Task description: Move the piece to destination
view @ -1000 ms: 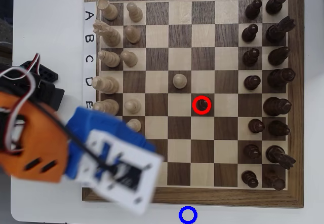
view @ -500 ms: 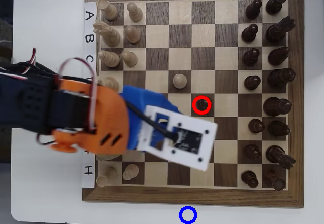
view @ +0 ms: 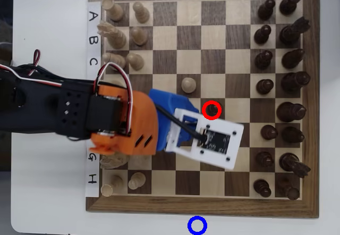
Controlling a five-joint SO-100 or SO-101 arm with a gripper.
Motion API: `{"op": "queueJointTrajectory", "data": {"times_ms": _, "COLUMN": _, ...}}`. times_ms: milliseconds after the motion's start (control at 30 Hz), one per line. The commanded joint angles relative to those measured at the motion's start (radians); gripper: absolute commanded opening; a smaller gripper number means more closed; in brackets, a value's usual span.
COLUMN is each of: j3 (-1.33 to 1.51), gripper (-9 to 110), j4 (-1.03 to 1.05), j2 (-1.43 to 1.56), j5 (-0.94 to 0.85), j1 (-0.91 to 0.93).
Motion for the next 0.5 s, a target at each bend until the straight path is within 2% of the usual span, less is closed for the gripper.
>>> {"op": "queueJointTrajectory", "data": {"times_ms": 0, "j3": 0.012, "gripper": 9, "j4": -0.143, "j2": -0.011, "j5": 0.109, "j1": -0.041}}
{"op": "queueJointTrajectory", "data": {"times_ms": 267, "j3": 0.021, "gripper": 19, "j4": -0.230, "j2": -0.049, "j5": 0.083, "j1": -0.054}}
{"op": "queueJointTrajectory", "data": {"times_ms": 467, "j3": 0.052, "gripper": 21, "j4": -0.270, "j2": -0.049, "j5": 0.044, "j1": -0.063}}
